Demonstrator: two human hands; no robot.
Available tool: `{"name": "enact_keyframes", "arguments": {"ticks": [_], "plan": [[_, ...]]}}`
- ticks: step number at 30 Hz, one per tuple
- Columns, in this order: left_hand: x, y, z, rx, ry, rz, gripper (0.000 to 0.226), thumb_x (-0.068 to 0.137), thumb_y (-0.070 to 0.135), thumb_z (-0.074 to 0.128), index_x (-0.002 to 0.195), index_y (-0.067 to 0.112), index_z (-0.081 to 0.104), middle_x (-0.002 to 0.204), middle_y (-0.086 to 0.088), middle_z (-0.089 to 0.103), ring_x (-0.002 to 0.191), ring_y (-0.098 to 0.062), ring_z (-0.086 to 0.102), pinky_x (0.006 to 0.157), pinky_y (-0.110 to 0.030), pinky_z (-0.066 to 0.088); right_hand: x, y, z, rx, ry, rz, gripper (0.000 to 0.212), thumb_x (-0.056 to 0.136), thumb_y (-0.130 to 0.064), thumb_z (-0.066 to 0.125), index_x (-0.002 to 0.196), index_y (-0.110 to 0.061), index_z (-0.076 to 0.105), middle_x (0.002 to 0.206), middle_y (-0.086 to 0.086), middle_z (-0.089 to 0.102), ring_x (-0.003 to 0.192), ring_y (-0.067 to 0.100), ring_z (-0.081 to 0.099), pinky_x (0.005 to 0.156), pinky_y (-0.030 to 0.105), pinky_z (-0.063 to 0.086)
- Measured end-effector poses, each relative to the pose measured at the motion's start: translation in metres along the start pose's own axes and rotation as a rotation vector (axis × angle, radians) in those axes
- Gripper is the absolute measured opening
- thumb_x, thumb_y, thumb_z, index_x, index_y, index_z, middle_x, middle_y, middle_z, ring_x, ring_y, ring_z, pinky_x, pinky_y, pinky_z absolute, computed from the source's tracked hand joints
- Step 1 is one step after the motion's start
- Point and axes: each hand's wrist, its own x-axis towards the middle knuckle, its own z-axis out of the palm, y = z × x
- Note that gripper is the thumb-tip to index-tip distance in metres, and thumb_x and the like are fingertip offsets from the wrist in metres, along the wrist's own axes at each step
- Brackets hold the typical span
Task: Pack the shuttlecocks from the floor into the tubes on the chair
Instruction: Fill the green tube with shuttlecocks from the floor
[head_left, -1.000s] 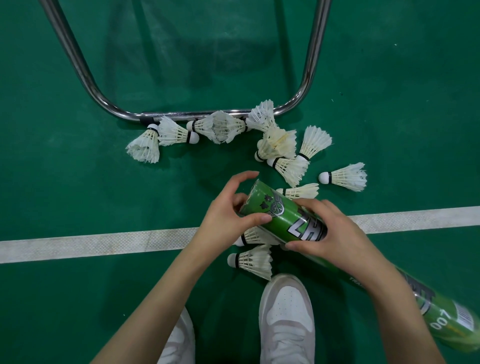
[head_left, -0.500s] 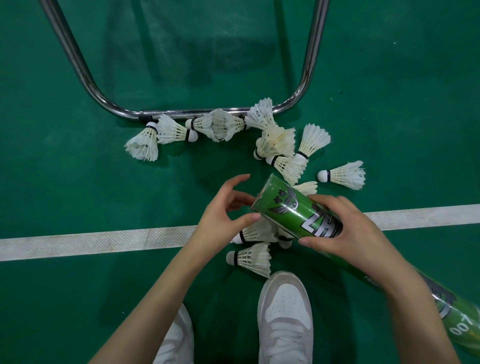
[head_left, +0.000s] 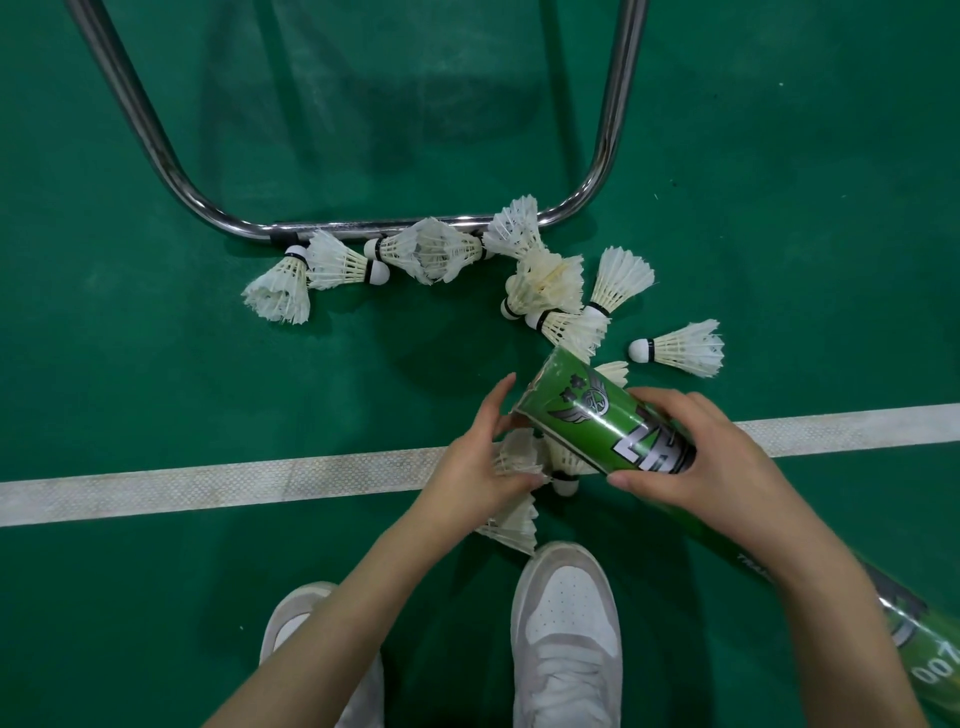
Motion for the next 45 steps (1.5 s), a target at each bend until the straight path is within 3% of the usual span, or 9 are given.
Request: {"name": "enact_keyframes", "arguments": {"ticks": [5,9,14,21,24,27,29,32,45], "plan": [[0.002,-0.005,-0.003,0.149,0.082,0.017,0.094,0.078,0.022,0.075,0.147,0.036,0.012,0.121,0.012,0.059,0.082,-0.01,0.057,0.07,-0.016,0.036,-0.001,0.001,0.0,0.009,0.011,0.003,0.071,0.061,-0.046,0.078,0.123,-0.041,0.045,0.103,-0.013,0.049,0.093,0.009,0.052,0.08,0.035,0.046],[0.002,-0.01,-0.018,0.16,0.216,0.004,0.087,0.076,0.024,0.075,0.145,0.031,0.022,0.11,0.01,0.06,0.096,-0.016,0.058,0.082,-0.028,0.045,-0.001,0.002,0.001,0.014,0.006,0.001,0.07,0.061,-0.045,0.078,0.122,-0.041,0.045,0.104,-0.012,0.049,0.092,0.009,0.052,0.079,0.034,0.045],[0.003,-0.016,-0.038,0.176,0.33,-0.048,0.078,0.078,0.028,0.074,0.142,0.029,0.029,0.099,0.016,0.058,0.103,-0.01,0.053,0.091,-0.029,0.04,0.0,0.0,0.004,0.012,-0.002,-0.013,0.07,0.06,-0.047,0.078,0.122,-0.042,0.044,0.103,-0.012,0.049,0.094,0.01,0.053,0.081,0.036,0.046],[-0.001,-0.017,-0.054,0.163,0.46,-0.045,0.055,0.081,0.024,0.071,0.13,0.031,0.046,0.085,0.009,0.064,0.089,-0.007,0.056,0.075,-0.02,0.038,0.001,-0.001,0.005,0.004,-0.01,-0.016,0.071,0.059,-0.05,0.077,0.122,-0.043,0.043,0.103,-0.012,0.049,0.094,0.012,0.053,0.083,0.04,0.047],[-0.002,-0.012,-0.059,0.01,0.547,-0.07,0.046,0.081,0.025,0.072,0.122,0.032,0.052,0.078,0.011,0.066,0.082,0.002,0.058,0.072,-0.013,0.039,0.002,-0.002,0.007,0.004,-0.019,-0.018,0.07,0.059,-0.052,0.075,0.12,-0.045,0.042,0.104,-0.013,0.048,0.093,0.011,0.053,0.082,0.041,0.048],[-0.001,-0.005,-0.066,-0.26,0.64,-0.067,0.041,0.081,0.022,0.073,0.118,0.026,0.057,0.074,0.003,0.069,0.076,-0.008,0.063,0.076,-0.02,0.047,0.002,-0.004,0.008,0.008,-0.036,-0.021,0.068,0.059,-0.052,0.075,0.118,-0.048,0.041,0.104,-0.015,0.048,0.093,0.009,0.053,0.081,0.04,0.048],[-0.001,0.002,-0.07,-0.405,0.673,-0.049,0.039,0.081,0.019,0.072,0.117,0.024,0.058,0.07,0.004,0.069,0.071,-0.007,0.063,0.072,-0.016,0.047,0.002,-0.007,0.009,0.007,-0.043,-0.028,0.068,0.058,-0.053,0.074,0.118,-0.049,0.041,0.103,-0.016,0.048,0.093,0.009,0.053,0.082,0.039,0.048],[-0.002,0.013,-0.072,-0.508,0.664,-0.009,0.036,0.082,0.017,0.071,0.114,0.027,0.058,0.064,0.008,0.068,0.07,-0.002,0.063,0.069,-0.007,0.045,0.001,-0.01,0.01,0.007,-0.052,-0.032,0.071,0.056,-0.056,0.072,0.12,-0.047,0.042,0.102,-0.016,0.048,0.094,0.01,0.053,0.083,0.04,0.047],[-0.007,0.03,-0.045,-0.491,0.464,0.033,0.035,0.083,0.015,0.068,0.115,0.025,0.058,0.061,0.008,0.067,0.068,0.001,0.062,0.07,-0.004,0.043,0.001,-0.011,0.016,-0.002,-0.059,-0.052,0.072,0.058,-0.053,0.075,0.122,-0.046,0.042,0.102,-0.016,0.047,0.094,0.01,0.053,0.083,0.041,0.048]]}}
